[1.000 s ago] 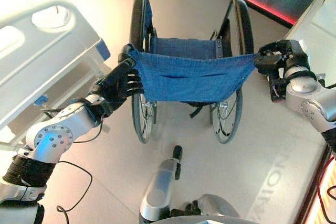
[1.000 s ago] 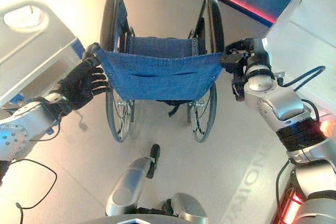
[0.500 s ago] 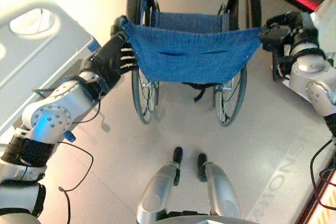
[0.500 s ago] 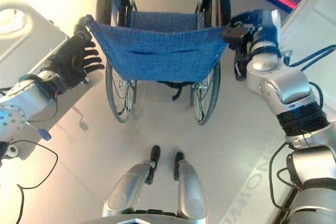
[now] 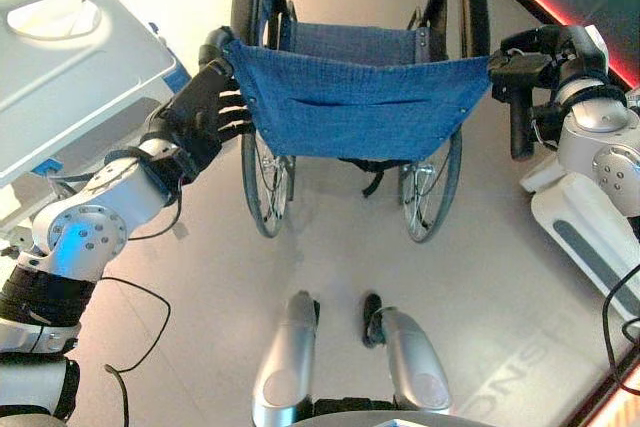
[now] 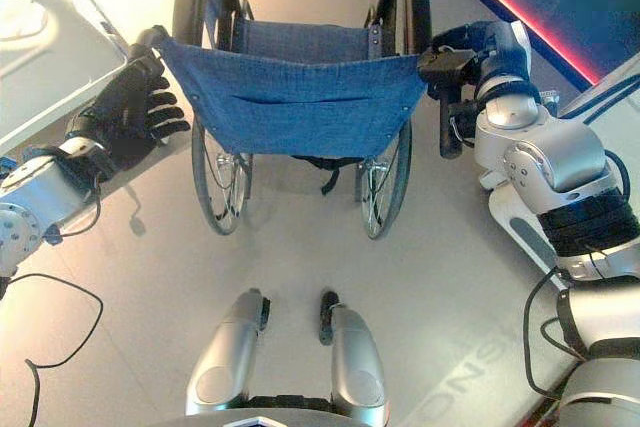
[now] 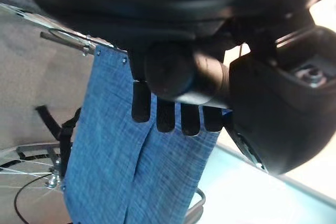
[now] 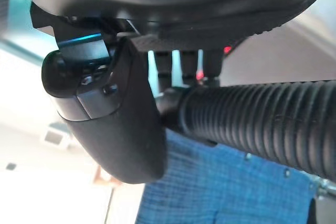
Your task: Push the wheelchair next to the bed
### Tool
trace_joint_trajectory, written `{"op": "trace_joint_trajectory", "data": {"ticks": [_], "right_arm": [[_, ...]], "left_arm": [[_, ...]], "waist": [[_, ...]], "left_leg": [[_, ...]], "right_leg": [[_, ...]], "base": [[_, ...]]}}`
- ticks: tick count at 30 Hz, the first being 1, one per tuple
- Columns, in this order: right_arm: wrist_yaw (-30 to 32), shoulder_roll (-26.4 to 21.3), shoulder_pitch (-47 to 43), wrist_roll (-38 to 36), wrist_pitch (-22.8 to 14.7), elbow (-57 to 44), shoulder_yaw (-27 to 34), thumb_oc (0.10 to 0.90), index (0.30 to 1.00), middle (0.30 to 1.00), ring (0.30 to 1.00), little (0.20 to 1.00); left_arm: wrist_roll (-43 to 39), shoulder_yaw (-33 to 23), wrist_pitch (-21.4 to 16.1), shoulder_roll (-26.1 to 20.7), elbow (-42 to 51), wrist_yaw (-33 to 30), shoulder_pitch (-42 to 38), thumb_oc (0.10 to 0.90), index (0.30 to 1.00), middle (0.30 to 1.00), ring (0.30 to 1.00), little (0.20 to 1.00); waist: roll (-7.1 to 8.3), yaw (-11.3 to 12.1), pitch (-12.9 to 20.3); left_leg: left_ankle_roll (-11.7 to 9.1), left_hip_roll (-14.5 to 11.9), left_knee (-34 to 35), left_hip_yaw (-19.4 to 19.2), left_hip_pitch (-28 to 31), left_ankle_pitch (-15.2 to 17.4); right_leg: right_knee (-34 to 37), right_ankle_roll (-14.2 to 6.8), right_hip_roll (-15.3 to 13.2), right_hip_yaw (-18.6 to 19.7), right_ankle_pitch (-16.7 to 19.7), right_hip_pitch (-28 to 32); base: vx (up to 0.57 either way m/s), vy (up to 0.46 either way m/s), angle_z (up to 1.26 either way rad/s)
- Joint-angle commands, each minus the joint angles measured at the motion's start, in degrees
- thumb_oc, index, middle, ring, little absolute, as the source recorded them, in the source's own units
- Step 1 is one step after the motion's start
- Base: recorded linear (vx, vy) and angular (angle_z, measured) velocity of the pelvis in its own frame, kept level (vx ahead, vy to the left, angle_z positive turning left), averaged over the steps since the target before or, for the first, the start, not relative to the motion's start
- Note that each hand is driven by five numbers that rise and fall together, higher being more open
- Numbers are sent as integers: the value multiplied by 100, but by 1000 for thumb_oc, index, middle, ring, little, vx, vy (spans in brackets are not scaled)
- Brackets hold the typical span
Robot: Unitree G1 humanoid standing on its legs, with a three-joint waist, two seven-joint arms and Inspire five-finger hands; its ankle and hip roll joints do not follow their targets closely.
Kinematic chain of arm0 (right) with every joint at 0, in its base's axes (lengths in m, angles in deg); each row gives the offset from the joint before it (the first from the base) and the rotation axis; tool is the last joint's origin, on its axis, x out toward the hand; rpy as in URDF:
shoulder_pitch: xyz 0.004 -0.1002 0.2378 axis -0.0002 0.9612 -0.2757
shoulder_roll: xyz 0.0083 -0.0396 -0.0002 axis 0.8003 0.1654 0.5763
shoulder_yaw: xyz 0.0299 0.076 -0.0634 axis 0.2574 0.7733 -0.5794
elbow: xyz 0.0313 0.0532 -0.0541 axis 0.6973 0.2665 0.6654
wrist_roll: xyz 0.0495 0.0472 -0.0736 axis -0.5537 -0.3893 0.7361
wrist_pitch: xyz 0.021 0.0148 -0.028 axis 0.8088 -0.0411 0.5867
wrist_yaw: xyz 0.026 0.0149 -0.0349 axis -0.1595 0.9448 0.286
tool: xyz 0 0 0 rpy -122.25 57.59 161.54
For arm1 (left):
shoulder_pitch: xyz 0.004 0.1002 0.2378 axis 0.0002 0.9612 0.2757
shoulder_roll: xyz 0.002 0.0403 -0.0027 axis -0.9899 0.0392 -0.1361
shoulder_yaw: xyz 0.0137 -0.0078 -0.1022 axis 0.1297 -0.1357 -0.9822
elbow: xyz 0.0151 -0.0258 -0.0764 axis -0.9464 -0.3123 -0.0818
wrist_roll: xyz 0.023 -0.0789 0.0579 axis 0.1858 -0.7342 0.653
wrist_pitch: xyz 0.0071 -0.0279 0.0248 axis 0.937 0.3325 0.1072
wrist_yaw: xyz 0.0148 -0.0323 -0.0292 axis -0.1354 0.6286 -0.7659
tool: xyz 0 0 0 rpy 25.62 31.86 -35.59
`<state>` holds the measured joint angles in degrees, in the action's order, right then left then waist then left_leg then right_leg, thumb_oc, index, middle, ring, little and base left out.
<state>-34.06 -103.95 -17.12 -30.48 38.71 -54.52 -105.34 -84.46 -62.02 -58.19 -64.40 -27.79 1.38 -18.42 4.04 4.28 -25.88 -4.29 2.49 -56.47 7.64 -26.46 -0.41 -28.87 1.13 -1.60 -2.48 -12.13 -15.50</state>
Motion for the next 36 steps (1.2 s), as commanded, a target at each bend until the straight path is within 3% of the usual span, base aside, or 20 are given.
{"op": "trace_joint_trajectory", "data": {"ticks": [1, 3, 4, 5, 7, 9, 11, 15, 17, 21, 23, 24, 27, 28, 29, 30, 31, 33, 34, 36], "right_arm": [[-354, 342, 383, -509, -495, -1084, -29, 400, 300, 300, 300, 300], [-333, 412, 417, -461, -541, -1045, -45, 400, 300, 300, 300, 300], [-366, 486, 528, -381, -634, -992, -60, 400, 300, 300, 300, 300], [-377, 492, 547, -368, -646, -986, -59, 400, 300, 300, 300, 300], [-547, 575, 851, -197, -833, -946, -28, 400, 300, 300, 300, 300], [-670, 628, 1011, -90, -876, -904, 54, 400, 300, 300, 300, 300], [-758, 695, 1031, -42, -891, -793, 87, 400, 300, 300, 300, 300], [-672, 889, 1134, -6, -828, -672, 137, 400, 300, 300, 300, 300], [-620, 902, 1125, -53, -801, -621, 127, 400, 300, 300, 300, 300], [-435, 989, 1031, -283, -724, -504, 63, 400, 300, 300, 300, 300], [-427, 1025, 1011, -283, -688, -496, 33, 400, 300, 300, 300, 300], [-476, 1041, 1018, -201, -653, -490, 22, 400, 300, 300, 300, 300], [-499, 1013, 983, -167, -692, -491, -7, 400, 300, 300, 300, 300], [-581, 986, 853, -75, -830, -441, -49, 400, 300, 300, 300, 300], [-588, 988, 844, -71, -835, -431, -50, 400, 300, 300, 300, 300], [-657, 960, 703, -15, -918, -366, -64, 400, 300, 300, 300, 300], [-687, 902, 493, -17, -978, -361, -55, 400, 300, 300, 300, 300], [-656, 869, 337, -76, -959, -413, -14, 400, 300, 300, 300, 300], [-634, 851, 267, -123, -909, -467, 62, 400, 300, 300, 300, 300], [-619, 792, 302, -216, -817, -571, 213, 400, 300, 300, 300, 300]], "left_arm": [[-25, -748, -713, 184, 615, 359, 24, 400, 300, 300, 300, 300], [42, -735, -727, 221, 605, 414, 65, 400, 300, 300, 300, 300], [176, -730, -764, 280, 631, 471, 182, 400, 300, 300, 300, 300], [187, -733, -767, 286, 640, 475, 201, 400, 300, 300, 300, 300], [280, -773, -812, 354, 738, 462, 408, 400, 300, 300, 300, 300], [327, -850, -745, 404, 787, 461, 502, 400, 300, 300, 300, 300], [371, -915, -617, 447, 760, 500, 471, 400, 300, 300, 300, 300], [410, -763, -369, 502, 597, 558, 244, 400, 300, 300, 300, 300], [412, -720, -246, 505, 553, 560, 175, 400, 300, 300, 300, 300], [307, -634, 34, 304, 328, 684, -115, 400, 300, 300, 300, 300], [263, -606, 31, 268, 291, 699, -153, 400, 300, 300, 300, 300], [192, -579, 11, 234, 285, 694, -166, 400, 300, 300, 300, 300], [116, -536, -93, 224, 321, 633, -176, 400, 300, 300, 300, 300], [98, -458, -343, 270, 313, 554, -270, 400, 300, 300, 300, 300], [98, -454, -347, 268, 308, 554, -279, 400, 300, 300, 300, 300], [91, -340, -507, 305, 253, 483, -456, 400, 300, 300, 300, 300], [101, -176, -652, 302, 205, 391, -754, 400, 300, 300, 300, 300], [135, -68, -716, 307, 203, 289, -967, 400, 300, 300, 300, 300], [136, 20, -751, 290, 230, 196, -1083, 400, 300, 300, 300, 300], [114, 58, -726, 284, 291, 130, -1092, 400, 300, 300, 300, 300]], "waist": [[-142, -95, 534], [-219, 6, 499], [-358, 160, 471], [-348, 173, 453], [-484, 365, 443], [-526, 433, 458], [-521, 425, 550], [-487, 462, 824], [-410, 475, 913], [-274, 557, 1277], [-295, 533, 1303], [-278, 475, 1303], [-304, 409, 1287], [-303, 267, 1091], [-312, 258, 1094], [-289, 84, 927], [-252, -138, 718], [-184, -334, 553], [-117, -489, 446], [-47, -616, 398]], "left_leg": [[359, 118, 1951, -800, 217, -650], [226, 32, 2747, -931, 206, -1022], [39, -95, 3818, -1001, 102, -1530], [30, -88, 3893, -1015, 141, -1566], [-98, -199, 5283, -964, 175, -1965], [-119, -226, 5623, -988, 240, -1995], [45, -202, 5583, -1072, 449, -1490], [240, -162, 4449, -1187, 358, -1055], [373, -77, 4182, -1270, 347, -777], [738, 257, 3919, -1396, 631, -302], [719, 295, 3892, -1398, 632, -273], [649, 396, 3737, -1363, 593, -279], [558, 426, 3524, -1319, 510, -388], [473, 453, 3119, -1374, 334, -482], [468, 446, 3091, -1360, 320, -464], [453, 529, 2859, -1325, 279, -333], [475, 578, 2783, -1221, 434, -18], [499, 596, 2736, -1131, 689, 387], [549, 598, 2700, -1044, 977, 871], [616, 550, 2521, -939, 1294, 1272]], "right_leg": [[1192, -17, 435, -180, 1114, 539], [1216, 28, 598, -173, 979, 736], [1322, 77, 877, -149, 801, 1084], [1343, 77, 876, -135, 788, 1135], [1468, 122, 1130, 51, 504, 1686], [1382, 148, 1191, 144, 287, 1912], [1108, 90, 1106, 120, 102, 1846], [242, 82, 998, 8, -484, 1821], [-114, -16, 857, -105, -342, 1785], [-1149, -511, 517, -236, 620, 1612], [-943, -413, 491, -227, 450, 1529], [-339, -245, 500, -203, 151, 1566], [562, -89, 494, -168, 82, 1521], [1309, 6, 353, -57, 377, 1295], [1351, 9, 366, -68, 393, 1315], [1889, -119, 147, 51, 1018, 1001], [2216, -440, -168, 241, 1723, 494], [2493, -761, -446, 394, 2197, 7], [2690, -938, -610, 451, 2475, -337], [2597, -978, -655, 395, 2671, -599]], "base": [[468, -33, 33], [547, 8, 13], [609, 29, -16], [858, 84, -59], [772, 128, -63], [707, 171, -47], [570, 190, -55], [535, 180, -37], [375, 153, -6], [553, 216, 1], [315, 90, -17], [321, 68, -11], [186, 8, -22], [85, -20, -32], [136, -52, 17], [129, -137, 94], [156, -177, 92], [309, -249, 36], [462, -261, 50], [613, -267, 77]]}}
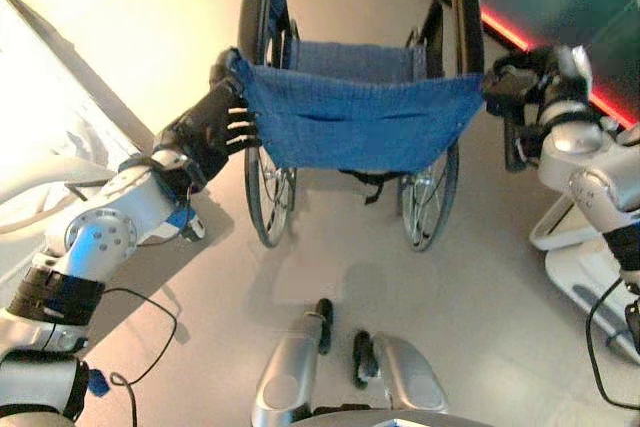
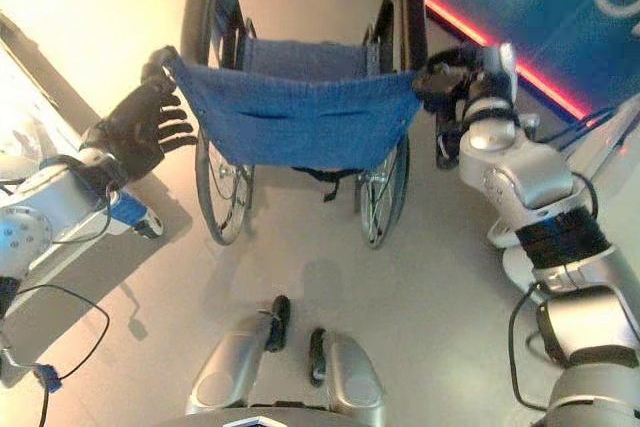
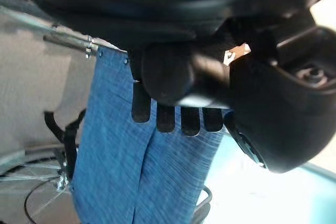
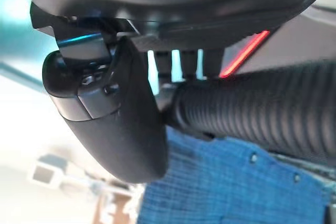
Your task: Push the wheelchair next to the bed
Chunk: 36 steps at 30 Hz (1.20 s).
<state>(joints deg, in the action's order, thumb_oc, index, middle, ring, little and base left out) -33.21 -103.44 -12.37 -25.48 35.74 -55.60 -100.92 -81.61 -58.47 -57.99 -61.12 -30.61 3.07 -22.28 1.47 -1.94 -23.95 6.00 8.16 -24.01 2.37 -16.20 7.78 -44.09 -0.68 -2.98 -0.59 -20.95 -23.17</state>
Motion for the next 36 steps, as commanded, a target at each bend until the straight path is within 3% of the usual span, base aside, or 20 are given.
{"op": "trace_joint_trajectory", "data": {"ticks": [1, 3, 5, 6, 7, 8, 9, 10, 11, 14, 15, 18, 21, 23, 27, 29, 30, 32, 33, 36], "right_arm": [[-716, 731, -164, -724, -511, -471, -195, 400, 300, 300, 300, 300], [-729, 638, -237, -867, -506, -414, -181, 400, 300, 300, 300, 300], [-719, 481, -231, -992, -355, -447, -184, 400, 300, 300, 300, 300], [-742, 335, -255, -1024, -265, -546, -254, 400, 300, 300, 300, 300], [-728, 318, -266, -1031, -260, -559, -296, 400, 300, 300, 300, 300], [-689, 266, -285, -1029, -287, -593, -432, 400, 300, 300, 300, 300], [-672, 263, -291, -1039, -303, -596, -459, 400, 300, 300, 300, 300], [-654, 212, -275, -1069, -395, -597, -541, 400, 300, 300, 300, 300], [-633, 202, -255, -1076, -398, -614, -539, 400, 300, 300, 300, 300], [-475, 325, -176, -959, -315, -738, -433, 400, 300, 300, 300, 300], [-440, 375, -219, -902, -333, -734, -446, 400, 300, 300, 300, 300], [-368, 432, -325, -893, -448, -681, -529, 400, 300, 300, 300, 300], [-527, 575, -159, -687, -712, -506, -544, 400, 300, 300, 300, 300], [-706, 698, 85, -503, -768, -427, -486, 400, 300, 300, 300, 300], [-864, 963, 343, -334, -650, -337, -450, 400, 300, 300, 300, 300], [-913, 1020, 352, -338, -602, -271, -457, 400, 300, 300, 300, 300], [-926, 1082, 372, -337, -621, -199, -489, 400, 300, 300, 300, 300], [-1019, 1120, 408, -302, -650, -110, -491, 400, 300, 300, 300, 300], [-989, 1137, 413, -278, -610, -88, -465, 400, 300, 300, 300, 300], [-966, 1142, 348, -311, -607, -77, -464, 400, 300, 300, 300, 300]], "left_arm": [[-165, -311, -728, -37, 579, -29, -689, 400, 300, 300, 300, 300], [-162, -368, -687, 0, 549, 101, -596, 400, 300, 300, 300, 300], [-176, -435, -747, 88, 683, 202, -268, 400, 300, 300, 300, 300], [-207, -523, -800, 89, 812, 188, -67, 400, 300, 300, 300, 300], [-219, -533, -809, 85, 840, 180, -31, 400, 300, 300, 300, 300], [-223, -559, -879, 68, 925, 200, 96, 400, 300, 300, 300, 300], [-219, -572, -900, 58, 944, 208, 129, 400, 300, 300, 300, 300], [-264, -719, -908, 24, 1097, 264, 319, 400, 300, 300, 300, 300], [-275, -755, -880, 29, 1139, 273, 353, 400, 300, 300, 300, 300], [-277, -873, -716, 3, 1248, 301, 429, 400, 300, 300, 300, 300], [-233, -920, -716, -14, 1273, 356, 505, 400, 300, 300, 300, 300], [-134, -906, -804, -6, 1259, 482, 570, 400, 300, 300, 300, 300], [41, -970, -875, 103, 1345, 630, 807, 400, 300, 300, 300, 300], [121, -1064, -789, 194, 1462, 652, 1027, 400, 300, 300, 300, 300], [170, -1214, -460, 285, 1581, 612, 1281, 400, 300, 300, 300, 300], [191, -1257, -319, 275, 1529, 645, 1271, 400, 300, 300, 300, 300], [205, -1231, -286, 269, 1450, 708, 1254, 400, 300, 300, 300, 300], [93, -1228, -183, 228, 1375, 758, 1221, 400, 300, 300, 300, 300], [90, -1264, -34, 222, 1389, 819, 1207, 400, 300, 300, 300, 300], [148, -1300, 121, 155, 1428, 1078, 1238, 400, 300, 300, 300, 300]], "waist": [[226, -1, 218], [271, 14, 320], [217, -3, 541], [267, -26, 609], [292, -33, 625], [288, -2, 631], [314, -16, 645], [341, 100, 617], [299, 158, 583], [248, 444, 404], [225, 554, 357], [80, 722, 259], [-86, 962, 128], [-209, 1146, 192], [-275, 1305, 447], [-224, 1318, 613], [-193, 1312, 747], [29, 1398, 924], [188, 1494, 1049], [288, 1669, 1182]], "left_leg": [[-394, -43, -807, -413, 307, 475], [-386, -101, -1151, -364, 357, 421], [-642, -451, -1897, -258, 635, -134], [-783, -535, -2623, -234, 504, -614], [-800, -544, -2834, -237, 464, -679], [-849, -601, -3548, -181, 334, -856], [-850, -566, -3653, -159, 273, -933], [-759, -323, -4181, -45, -236, -1057], [-711, -314, -4115, -6, -342, -999], [-573, -158, -2710, 61, -695, -1054], [-574, -163, -1784, -22, -735, -1231], [-808, -325, -477, -377, -975, -1840], [-1057, -437, 1070, -1001, -1046, -2606], [-1127, -336, 2159, -1148, -987, -2855], [-1064, -325, 2260, -1062, -686, -2757], [-904, -346, 2339, -1177, -499, -2311], [-841, -411, 2143, -1359, -398, -2223], [-597, -262, 1598, -1317, -422, -1893], [-348, -145, 1477, -1334, -364, -1581], [-126, -120, 1432, -1298, -193, -1337]], "right_leg": [[4085, -778, -499, 160, 3505, 174], [3936, -694, -432, -17, 3357, 280], [3402, -415, -206, -184, 3043, 394], [3336, -228, -191, -329, 2937, 496], [3335, -185, -196, -356, 2911, 529], [3278, -45, -107, -413, 2787, 660], [3281, -22, -119, -415, 2788, 664], [3148, 114, 22, -436, 2636, 816], [3067, 139, 121, -437, 2556, 868], [2894, 156, 442, -305, 2308, 1171], [2927, 145, 539, -255, 2217, 1298], [3041, 235, 870, -327, 2022, 1588], [3303, 341, 1323, -286, 1810, 2228], [3372, 348, 1594, -131, 1619, 2669], [3031, 451, 1780, -47, 1174, 2926], [2843, 397, 1737, -92, 1030, 2943], [2682, 402, 1760, -177, 892, 2935], [2255, 297, 1635, -251, 859, 3080], [1804, 64, 1551, -357, 1180, 3083], [668, -518, 1536, -552, 2237, 2852]], "base": [[665, -302, 53], [493, -217, 43], [508, -181, 52], [336, -171, 29], [370, -203, 49], [253, -132, 31], [457, -221, 25], [358, -159, -11], [484, -189, 4], [401, -110, -4], [305, -59, -3], [316, -72, -19], [507, -66, -13], [834, 35, -20], [698, 45, -57], [568, 63, -33], [624, 30, 14], [597, 10, 38], [343, 30, 25], [273, 46, -18]]}}
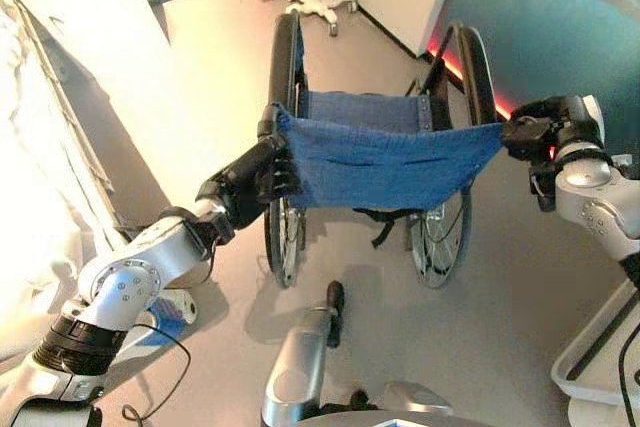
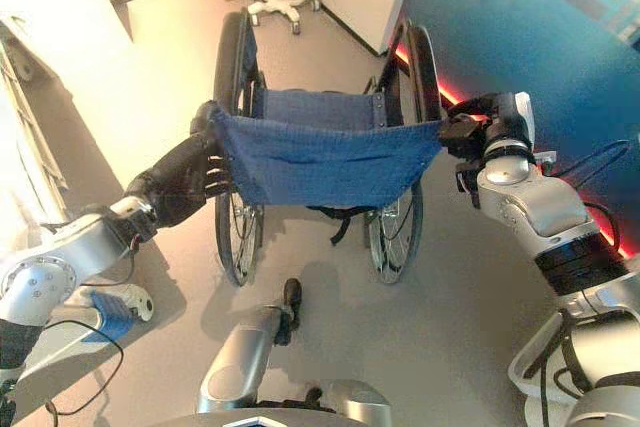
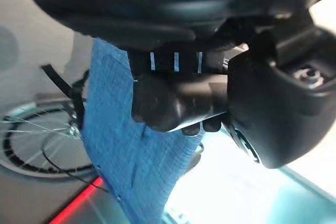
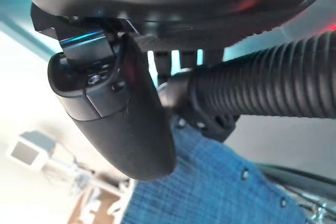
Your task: Push the wheelchair next to the bed
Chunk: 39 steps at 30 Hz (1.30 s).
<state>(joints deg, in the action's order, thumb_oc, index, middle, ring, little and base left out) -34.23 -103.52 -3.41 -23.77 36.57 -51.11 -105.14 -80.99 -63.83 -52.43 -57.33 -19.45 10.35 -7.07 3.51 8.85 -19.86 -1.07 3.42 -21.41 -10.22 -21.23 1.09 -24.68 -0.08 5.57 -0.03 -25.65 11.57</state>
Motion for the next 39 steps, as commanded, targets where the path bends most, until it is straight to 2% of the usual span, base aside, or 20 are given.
{"op": "trace_joint_trajectory", "data": {"ticks": [1, 2, 4, 7, 8, 9, 10, 11, 12, 13, 14, 15, 16, 20, 23, 24, 25, 30, 35, 39], "right_arm": [[-862, 1150, -550, -484, -689, -527, -43, 400, 300, 300, 300, 300], [-836, 1108, -706, -622, -581, -565, -77, 400, 300, 300, 300, 300], [-870, 1102, -793, -606, -545, -538, -145, 400, 300, 300, 300, 300], [-1024, 1008, -936, -466, -569, -460, -228, 400, 300, 300, 300, 300], [-1076, 945, -1053, -393, -635, -379, -276, 400, 300, 300, 300, 300], [-1147, 867, -1181, -308, -716, -282, -323, 400, 300, 300, 300, 300], [-1197, 819, -1255, -265, -775, -222, -345, 400, 300, 300, 300, 300], [-1186, 711, -1420, -272, -886, -129, -380, 400, 300, 300, 300, 300], [-1189, 683, -1462, -275, -910, -113, -394, 400, 300, 300, 300, 300], [-1135, 635, -1625, -311, -983, -77, -425, 400, 300, 300, 300, 300], [-1136, 632, -1625, -312, -984, -75, -422, 400, 300, 300, 300, 300], [-1100, 625, -1917, -379, -895, -117, -342, 400, 300, 300, 300, 300], [-1062, 617, -2131, -457, -684, -198, -280, 400, 300, 300, 300, 300], [-1032, 486, -2190, -626, -615, -269, -294, 400, 300, 300, 300, 300], [-990, 292, -2197, -802, -650, -371, -372, 400, 300, 300, 300, 300], [-933, 240, -2216, -823, -683, -423, -447, 400, 300, 300, 300, 300], [-929, 238, -2227, -825, -686, -429, -469, 400, 300, 300, 300, 300], [-736, 254, -2461, -795, -733, -502, -853, 400, 300, 300, 300, 300], [-767, 404, -2701, -656, -686, -304, -1206, 400, 300, 300, 300, 300], [-847, 633, -2781, -523, -664, -102, -1449, 400, 300, 300, 300, 300]], "left_arm": [[89, -767, -435, -224, 311, 355, -281, 400, 300, 300, 300, 300], [36, -838, -330, -273, 388, 601, -147, 400, 300, 300, 300, 300], [-30, -854, -309, -354, 448, 790, -36, 400, 300, 300, 300, 300], [-224, -857, -363, -510, 597, 963, 66, 400, 300, 300, 300, 300], [-314, -756, -515, -582, 648, 1007, -10, 400, 300, 300, 300, 300], [-374, -636, -683, -628, 675, 1032, -136, 400, 300, 300, 300, 300], [-385, -555, -778, -647, 696, 1032, -227, 400, 300, 300, 300, 300], [-453, -354, -932, -738, 708, 989, -506, 400, 300, 300, 300, 300], [-491, -299, -972, -768, 703, 948, -586, 400, 300, 300, 300, 300], [-563, -107, -1087, -866, 679, 836, -873, 400, 300, 300, 300, 300], [-563, -96, -1088, -866, 673, 837, -887, 400, 300, 300, 300, 300], [-595, 164, -1211, -954, 601, 607, -1347, 400, 300, 300, 300, 300], [-594, 229, -1190, -1006, 562, 558, -1523, 400, 300, 300, 300, 300], [-661, 139, -1156, -1113, 624, 670, -1386, 400, 300, 300, 300, 300], [-544, -53, -1207, -1138, 753, 908, -948, 400, 300, 300, 300, 300], [-489, -119, -1192, -1088, 842, 982, -773, 400, 300, 300, 300, 300], [-485, -138, -1185, -1080, 857, 994, -739, 400, 300, 300, 300, 300], [-540, 42, -980, -789, 1043, 1095, -682, 400, 300, 300, 300, 300], [-813, 591, -665, -437, 1028, 959, -989, 400, 300, 300, 300, 300], [-1025, 939, -565, -103, 970, 714, -1120, 400, 300, 300, 300, 300]], "waist": [[83, 592, 781], [142, 619, 821], [106, 615, 842], [6, 588, 860], [-47, 517, 755], [-145, 453, 639], [-188, 403, 564], [-256, 233, 418], [-269, 186, 387], [-283, 50, 268], [-287, 49, 265], [-205, -129, 47], [-135, -215, -80], [57, -158, -49], [212, -127, -25], [283, -77, -66], [283, -82, -71], [249, -116, -216], [145, -233, -178], [135, -275, -84]], "left_leg": [[583, 351, 1167, -42, 297, -666], [596, 400, 1040, 42, 405, -563], [553, 410, 945, 94, 396, -535], [417, 446, 724, 214, 251, -564], [312, 449, 445, 330, 136, -620], [212, 394, 231, 438, 2, -722], [189, 380, 161, 506, -20, -706], [210, 383, 154, 725, 59, -433], [219, 383, 162, 779, 90, -356], [226, 342, 219, 944, 230, -171], [226, 343, 213, 951, 229, -168], [216, 253, 226, 1168, 397, 174], [193, 108, 162, 1329, 534, 415], [151, -65, -11, 1428, 522, 497], [41, -387, -101, 1528, 536, 449], [1, -571, -156, 1550, 545, 340], [-9, -593, -165, 1559, 545, 324], [-68, -884, -559, 1340, 449, -164], [-225, -1198, -438, 1020, 660, -492], [-283, -1362, -358, 1013, 849, -627]], "right_leg": [[-1287, -582, 681, -605, 2705, -640], [-1898, -862, 532, -674, 3167, -1015], [-1625, -777, 329, -688, 2954, -1162], [-345, -348, -32, -708, 2238, -1091], [512, -129, -213, -660, 1811, -1122], [1018, -28, -358, -621, 1795, -1206], [1229, -49, -511, -573, 1933, -1319], [1520, -242, -862, -460, 2366, -1683], [1569, -302, -949, -425, 2485, -1773], [1653, -538, -1226, -264, 2916, -2153], [1655, -538, -1225, -272, 2915, -2148], [1895, -807, -1690, -17, 3689, -2628], [1864, -874, -1737, 122, 3884, -2898], [1876, -936, -1661, -85, 3603, -2656], [1743, -816, -1439, -210, 3330, -2541], [1624, -700, -1325, -360, 3186, -2509], [1602, -681, -1304, -380, 3162, -2506], [1273, -260, -999, -762, 2792, -2341], [1271, -121, -893, -1034, 2612, -2067], [1346, -61, -785, -1065, 2541, -1832]], "base": [[376, 60, -19], [381, 57, 6], [377, 57, 12], [179, -15, -46], [85, -112, -50], [54, -138, -12], [29, -205, 23], [38, -194, 54], [37, -319, 84], [29, -199, 71], [114, -526, 75], [243, -638, 38], [268, -677, 41], [237, -384, 63], [218, -418, 50], [164, -366, 45], [171, -363, 25], [150, -288, 52], [144, -167, 46], [160, -112, 27]]}}
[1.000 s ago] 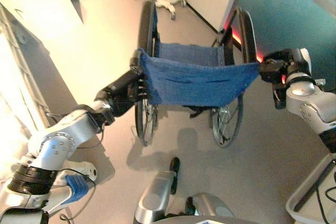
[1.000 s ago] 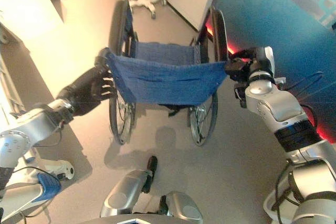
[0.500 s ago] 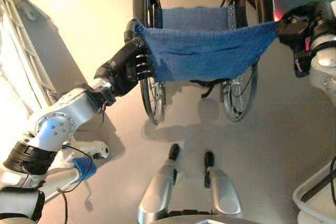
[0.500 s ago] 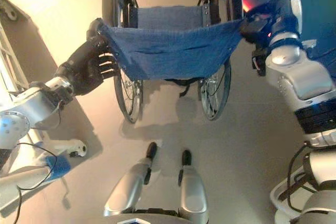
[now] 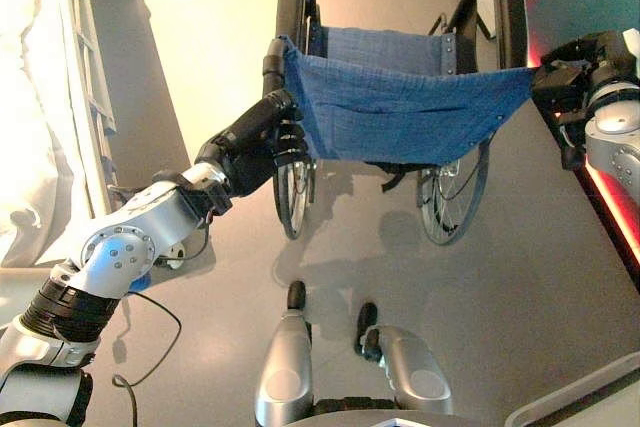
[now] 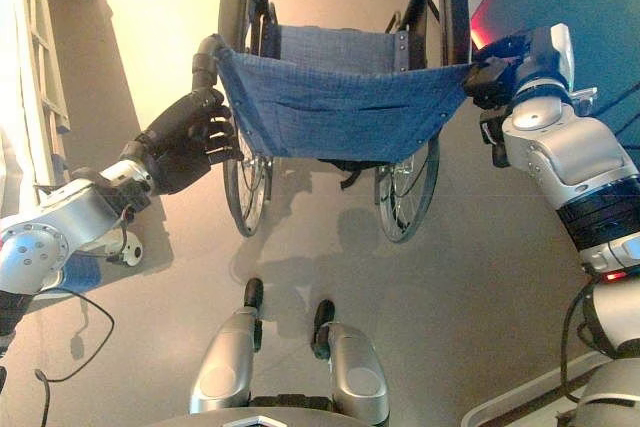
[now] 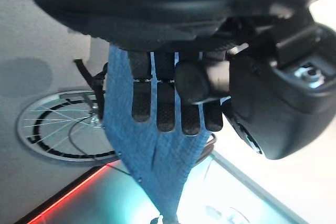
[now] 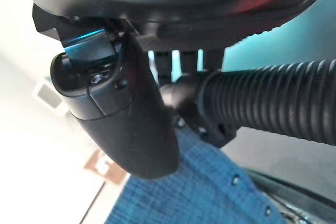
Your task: Push the wheelchair next to the bed
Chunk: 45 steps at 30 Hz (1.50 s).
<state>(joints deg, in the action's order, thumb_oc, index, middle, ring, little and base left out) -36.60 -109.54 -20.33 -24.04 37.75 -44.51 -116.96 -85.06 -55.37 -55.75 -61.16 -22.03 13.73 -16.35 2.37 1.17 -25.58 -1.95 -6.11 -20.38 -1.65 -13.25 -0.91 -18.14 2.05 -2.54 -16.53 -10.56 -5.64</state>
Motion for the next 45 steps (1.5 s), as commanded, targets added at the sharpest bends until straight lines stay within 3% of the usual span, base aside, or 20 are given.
{"op": "trace_joint_trajectory", "data": {"ticks": [1, 6, 10, 13, 14, 15, 17, 20, 25, 29, 31, 33, 34, 36, 37, 38, 39, 40, 42, 45], "right_arm": [[-612, 1251, -1089, -490, -778, -757, -288, 400, 300, 300, 300, 300], [-687, 1479, -953, -415, -806, -663, -417, 400, 300, 300, 300, 300], [-643, 1570, -860, -391, -730, -734, -501, 400, 300, 300, 300, 300], [-610, 1678, -748, -282, -611, -855, -469, 400, 300, 300, 300, 300], [-595, 1704, -791, -183, -572, -892, -504, 400, 300, 300, 300, 300], [-587, 1708, -798, -178, -572, -894, -512, 400, 300, 300, 300, 300], [-596, 1737, -926, 48, -688, -797, -534, 400, 300, 300, 300, 300], [-588, 1684, -941, 113, -843, -741, -473, 400, 300, 300, 300, 300], [-761, 1768, -953, 131, -1155, -364, -360, 400, 300, 300, 300, 300], [-863, 1657, -1043, 79, -1352, -71, -360, 400, 300, 300, 300, 300], [-941, 1589, -1074, 25, -1321, 15, -306, 400, 300, 300, 300, 300], [-1063, 1505, -1159, 72, -1293, 84, -309, 400, 300, 300, 300, 300], [-1128, 1380, -1361, 107, -1316, 205, -416, 400, 300, 300, 300, 300], [-1183, 1276, -1575, 130, -1487, 384, -503, 400, 300, 300, 300, 300], [-1197, 1270, -1741, 140, -1596, 477, -535, 400, 300, 300, 300, 300], [-1202, 1272, -1776, 141, -1612, 494, -540, 400, 300, 300, 300, 300], [-1215, 1303, -1939, 183, -1575, 449, -474, 400, 300, 300, 300, 300], [-1243, 1331, -2012, 184, -1517, 408, -428, 400, 300, 300, 300, 300], [-1245, 1363, -2106, 122, -1384, 290, -388, 400, 300, 300, 300, 300], [-1138, 1262, -2100, -156, -1336, 135, -434, 400, 300, 300, 300, 300]], "left_arm": [[-654, 123, -236, 305, 1226, 355, -203, 400, 300, 300, 300, 300], [-699, 351, -192, 564, 1163, 254, -168, 400, 300, 300, 300, 300], [-733, 389, -135, 705, 1149, 163, -67, 400, 300, 300, 300, 300], [-781, 312, -40, 752, 1172, 66, 72, 400, 300, 300, 300, 300], [-792, 289, -70, 721, 1178, 63, 73, 400, 300, 300, 300, 300], [-796, 285, -74, 718, 1180, 61, 73, 400, 300, 300, 300, 300], [-788, 348, -240, 680, 1165, 119, -117, 400, 300, 300, 300, 300], [-677, 399, -298, 647, 1085, 255, -252, 400, 300, 300, 300, 300], [-493, 220, -93, 557, 1044, 418, -186, 400, 300, 300, 300, 300], [-311, 127, -21, 551, 1047, 624, -13, 400, 300, 300, 300, 300], [-397, 41, -1, 509, 1085, 655, 103, 400, 300, 300, 300, 300], [-500, 15, -84, 426, 1089, 731, 115, 400, 300, 300, 300, 300], [-590, 36, -291, 323, 1101, 833, 22, 400, 300, 300, 300, 300], [-720, 163, -574, 218, 1088, 838, -228, 400, 300, 300, 300, 300], [-789, 321, -783, 173, 1052, 745, -486, 400, 300, 300, 300, 300], [-794, 353, -820, 169, 1035, 730, -538, 400, 300, 300, 300, 300], [-789, 498, -966, 124, 898, 671, -806, 400, 300, 300, 300, 300], [-779, 531, -971, 109, 808, 644, -919, 400, 300, 300, 300, 300], [-741, 549, -955, 70, 708, 608, -1037, 400, 300, 300, 300, 300], [-816, 491, -874, -67, 707, 650, -991, 400, 300, 300, 300, 300]], "waist": [[250, 489, 500], [350, 501, 603], [417, 571, 622], [420, 777, 590], [366, 814, 613], [364, 836, 588], [116, 948, 482], [74, 1005, 352], [359, 1220, 345], [354, 1297, 352], [290, 1289, 396], [230, 1295, 430], [153, 1224, 381], [50, 1102, 292], [25, 997, 233], [17, 982, 219], [61, 884, 149], [107, 850, 118], [190, 794, 108], [324, 779, 219]], "left_leg": [[-196, -423, -464, 149, 69, -428], [-181, -531, -914, 248, 66, -505], [-145, -502, -1918, 332, -213, -544], [61, 348, -1798, 659, -408, -411], [46, 600, -1172, 540, -422, -527], [48, 622, -1067, 494, -366, -535], [-59, 1049, 298, -49, -502, -980], [-159, 1127, 320, -457, -871, -1361], [429, 1278, 65, -656, -668, -266], [679, 1267, 131, -627, -501, 69], [616, 1222, 33, -496, -502, 49], [521, 1205, -13, -351, -564, -60], [387, 1246, -62, -132, -613, -210], [325, 1253, -11, 29, -610, -194], [322, 1223, 109, 89, -520, -28], [322, 1209, 128, 95, -497, 3], [292, 1090, 226, 117, -369, 193], [270, 996, 253, 125, -297, 289], [227, 806, 272, 185, -184, 409], [115, 500, 162, 332, -208, 431]], "right_leg": [[697, -267, 37, 581, 1024, -92], [795, -176, 159, 645, 1032, 137], [857, -49, 302, 674, 1040, 340], [877, -124, 413, 1001, 1066, 494], [943, -162, 513, 1063, 1060, 524], [954, -171, 515, 1087, 1048, 565], [1143, -158, 843, 1116, 970, 686], [1183, -56, 1043, 1009, 913, 705], [459, -79, 1151, 702, 540, 702], [-946, -427, 1069, 495, 1014, 327], [-1121, -455, 821, 516, 908, 167], [-679, -371, 580, 508, 672, 174], [155, -325, 300, 649, 621, 108], [602, -457, -56, 719, 931, -72], [886, -691, -458, 749, 1378, -276], [915, -722, -507, 758, 1438, -299], [1213, -951, -986, 932, 2047, -507], [1347, -1044, -1149, 1016, 2287, -566], [1419, -1129, -1227, 1185, 2477, -633], [1390, -1193, -1061, 1229, 2198, -553]], "base": [[153, -117, 19], [160, -142, 18], [175, -150, 33], [210, -14, -9], [116, 35, -19], [134, 54, -20], [113, 26, -17], [97, -87, -15], [202, -70, -20], [155, 56, -9], [183, 2, -19], [70, -69, -9], [-34, -116, -5], [-58, -178, -7], [-34, -190, -6], [-18, -419, -12], [32, -470, -22], [87, -605, -10], [166, -521, 30], [248, -532, 52]]}}
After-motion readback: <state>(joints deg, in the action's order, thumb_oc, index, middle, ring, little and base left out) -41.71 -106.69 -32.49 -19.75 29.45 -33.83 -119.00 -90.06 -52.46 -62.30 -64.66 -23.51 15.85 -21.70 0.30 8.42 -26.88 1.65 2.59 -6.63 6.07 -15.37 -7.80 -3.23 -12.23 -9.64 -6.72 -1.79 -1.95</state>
